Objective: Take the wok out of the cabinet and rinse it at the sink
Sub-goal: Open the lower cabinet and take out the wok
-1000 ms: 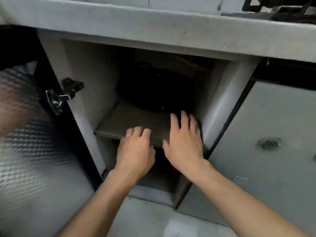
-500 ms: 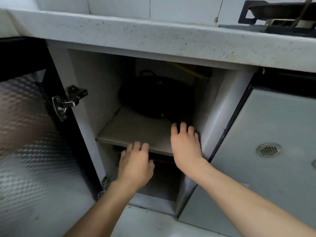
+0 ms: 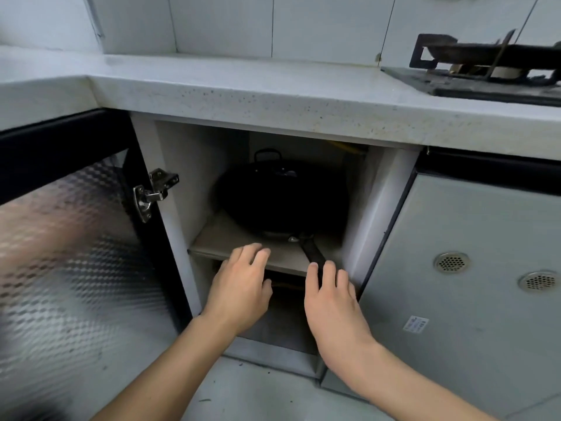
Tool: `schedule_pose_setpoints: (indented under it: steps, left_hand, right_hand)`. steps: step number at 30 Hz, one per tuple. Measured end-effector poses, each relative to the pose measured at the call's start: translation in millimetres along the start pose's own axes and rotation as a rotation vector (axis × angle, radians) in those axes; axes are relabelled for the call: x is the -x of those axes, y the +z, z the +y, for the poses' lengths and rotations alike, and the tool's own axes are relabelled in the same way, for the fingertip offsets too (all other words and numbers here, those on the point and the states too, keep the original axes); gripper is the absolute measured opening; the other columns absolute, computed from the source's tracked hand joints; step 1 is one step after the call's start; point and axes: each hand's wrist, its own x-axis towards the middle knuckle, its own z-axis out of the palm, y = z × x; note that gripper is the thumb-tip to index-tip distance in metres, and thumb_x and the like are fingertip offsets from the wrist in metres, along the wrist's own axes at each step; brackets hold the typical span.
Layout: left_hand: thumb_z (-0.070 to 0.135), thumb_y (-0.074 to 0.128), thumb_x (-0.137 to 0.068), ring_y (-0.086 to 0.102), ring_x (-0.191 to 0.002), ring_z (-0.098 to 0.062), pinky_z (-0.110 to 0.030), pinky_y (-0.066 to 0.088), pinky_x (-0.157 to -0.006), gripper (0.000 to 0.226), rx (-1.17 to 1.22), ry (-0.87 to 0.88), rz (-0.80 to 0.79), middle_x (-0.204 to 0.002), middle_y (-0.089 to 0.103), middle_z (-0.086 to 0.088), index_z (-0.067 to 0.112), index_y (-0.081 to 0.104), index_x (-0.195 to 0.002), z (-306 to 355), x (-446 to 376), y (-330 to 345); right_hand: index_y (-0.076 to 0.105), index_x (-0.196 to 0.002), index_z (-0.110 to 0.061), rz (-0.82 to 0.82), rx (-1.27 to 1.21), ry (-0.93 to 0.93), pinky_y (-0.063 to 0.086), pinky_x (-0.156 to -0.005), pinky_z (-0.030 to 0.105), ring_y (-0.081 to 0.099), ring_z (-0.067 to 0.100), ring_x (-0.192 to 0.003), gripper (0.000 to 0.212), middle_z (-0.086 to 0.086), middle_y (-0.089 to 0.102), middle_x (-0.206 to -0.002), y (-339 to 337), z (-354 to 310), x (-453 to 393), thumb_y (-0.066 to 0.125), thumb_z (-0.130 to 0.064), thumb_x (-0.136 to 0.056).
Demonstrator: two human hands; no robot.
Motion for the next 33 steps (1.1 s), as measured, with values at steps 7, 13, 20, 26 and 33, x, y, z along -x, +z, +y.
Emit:
schedule_pose_setpoints:
  steps: [7,13,20,26,33]
  left_hand:
    - [0.016,0.071,-0.080,0.046,-0.126,-0.029,-0.043,0.052,-0.089,0.057,-0.007,0.053,0.086,-0.137,0.051,-0.008,0.009,0.051,-0.133,-18,-1,-9]
    - [0.010,0.072,-0.080,0.058,-0.101,-0.029,-0.042,0.052,-0.076,0.033,-0.091,0.196,0.128,-0.114,0.062,-0.007,0.010,0.066,-0.111,-25,9,-7]
    - [0.007,0.071,-0.082,0.057,-0.097,-0.026,-0.037,0.050,-0.076,0.030,-0.044,0.221,0.228,-0.110,0.062,-0.006,0.008,0.065,-0.111,-31,2,-5]
    - [-0.001,0.076,-0.072,0.055,-0.083,-0.027,-0.036,0.046,-0.072,0.029,-0.146,0.253,0.185,-0.093,0.061,-0.006,0.008,0.064,-0.098,-35,-8,3]
    - [-0.004,0.074,-0.073,0.053,-0.080,-0.026,-0.035,0.046,-0.064,0.029,-0.101,0.297,0.180,-0.090,0.058,-0.005,0.010,0.062,-0.095,-35,-8,0]
  right_hand:
    - [0.059,-0.120,0.010,0.026,-0.045,0.024,0.056,-0.063,0.043,0.059,0.041,-0.078,0.101,0.031,0.058,-0.107,1,16,40,0.041,0.012,-0.021]
    - [0.055,-0.126,0.003,-0.016,-0.013,0.002,0.057,-0.066,0.039,0.061,0.036,-0.087,0.107,0.025,0.055,-0.119,-4,44,67,0.048,0.015,-0.020]
    - [0.056,-0.120,-0.003,0.012,-0.010,0.006,0.053,-0.061,0.035,0.058,0.032,-0.083,0.103,0.020,0.056,-0.115,-7,46,64,0.057,0.018,-0.019]
    - [0.050,-0.121,-0.009,0.031,-0.069,0.019,0.044,-0.058,0.029,0.051,0.027,-0.083,0.094,0.011,0.050,-0.103,-10,44,40,0.074,0.017,-0.034]
    - [0.036,-0.114,-0.019,-0.001,-0.199,-0.013,0.037,-0.063,0.030,0.038,0.023,-0.099,0.070,0.001,0.030,-0.112,-16,52,37,0.059,0.019,-0.061]
